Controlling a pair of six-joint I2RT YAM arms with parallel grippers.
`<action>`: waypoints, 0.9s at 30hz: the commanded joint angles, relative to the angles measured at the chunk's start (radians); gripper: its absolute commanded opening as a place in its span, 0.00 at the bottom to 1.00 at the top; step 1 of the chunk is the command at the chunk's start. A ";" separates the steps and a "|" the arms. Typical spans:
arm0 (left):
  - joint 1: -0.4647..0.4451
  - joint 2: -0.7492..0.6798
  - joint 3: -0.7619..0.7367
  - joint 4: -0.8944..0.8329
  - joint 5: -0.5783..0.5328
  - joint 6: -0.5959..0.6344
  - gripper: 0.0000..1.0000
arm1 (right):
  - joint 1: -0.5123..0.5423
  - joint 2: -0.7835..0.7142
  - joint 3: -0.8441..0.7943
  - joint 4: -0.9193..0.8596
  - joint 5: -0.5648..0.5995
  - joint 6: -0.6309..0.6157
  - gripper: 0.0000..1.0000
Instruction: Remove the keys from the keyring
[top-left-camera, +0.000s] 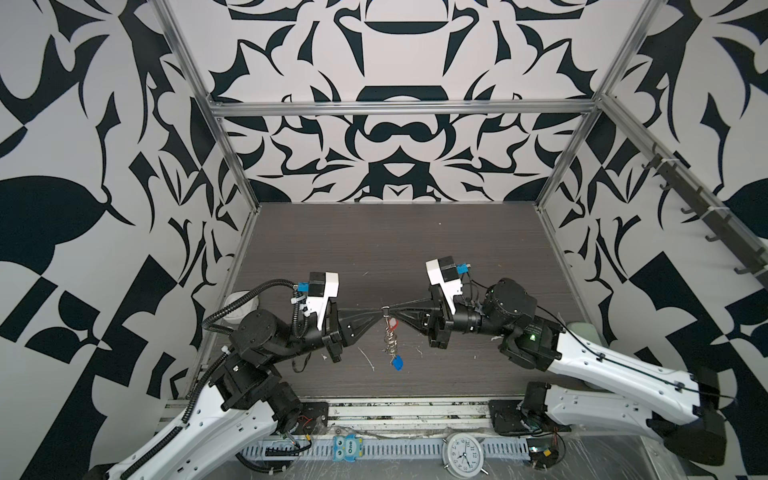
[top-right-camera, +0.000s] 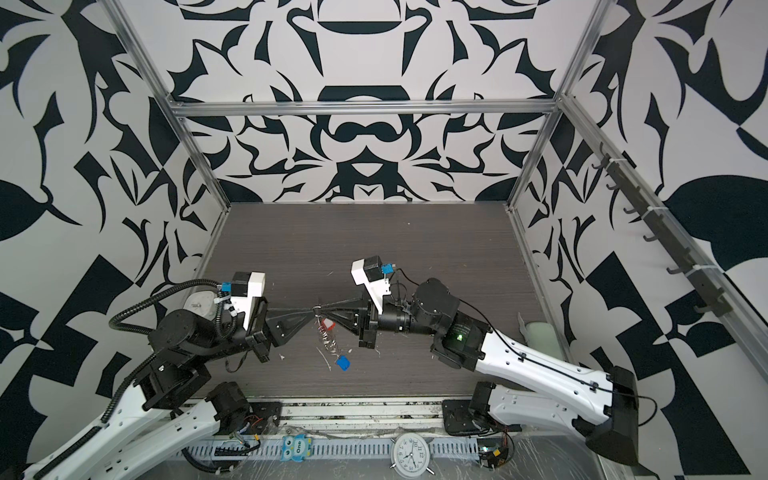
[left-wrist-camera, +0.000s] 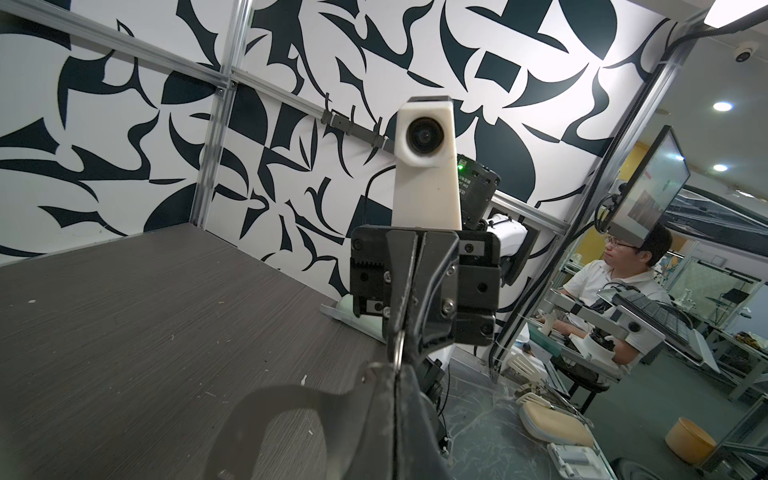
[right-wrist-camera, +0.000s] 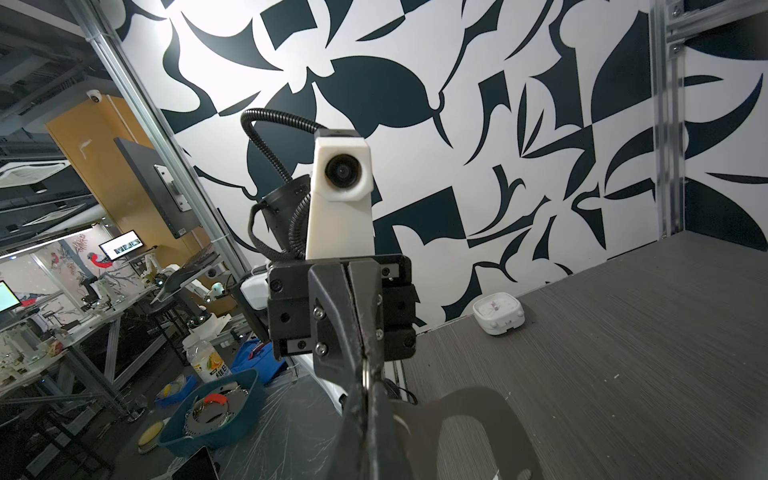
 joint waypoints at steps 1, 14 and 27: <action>-0.003 0.002 -0.005 0.049 0.001 -0.009 0.00 | 0.004 -0.019 0.031 0.009 0.012 -0.016 0.00; -0.003 0.029 0.108 -0.208 0.036 0.045 0.35 | 0.004 -0.034 0.157 -0.321 0.014 -0.131 0.00; -0.003 0.106 0.176 -0.289 0.061 0.073 0.35 | 0.004 -0.025 0.207 -0.389 -0.021 -0.157 0.00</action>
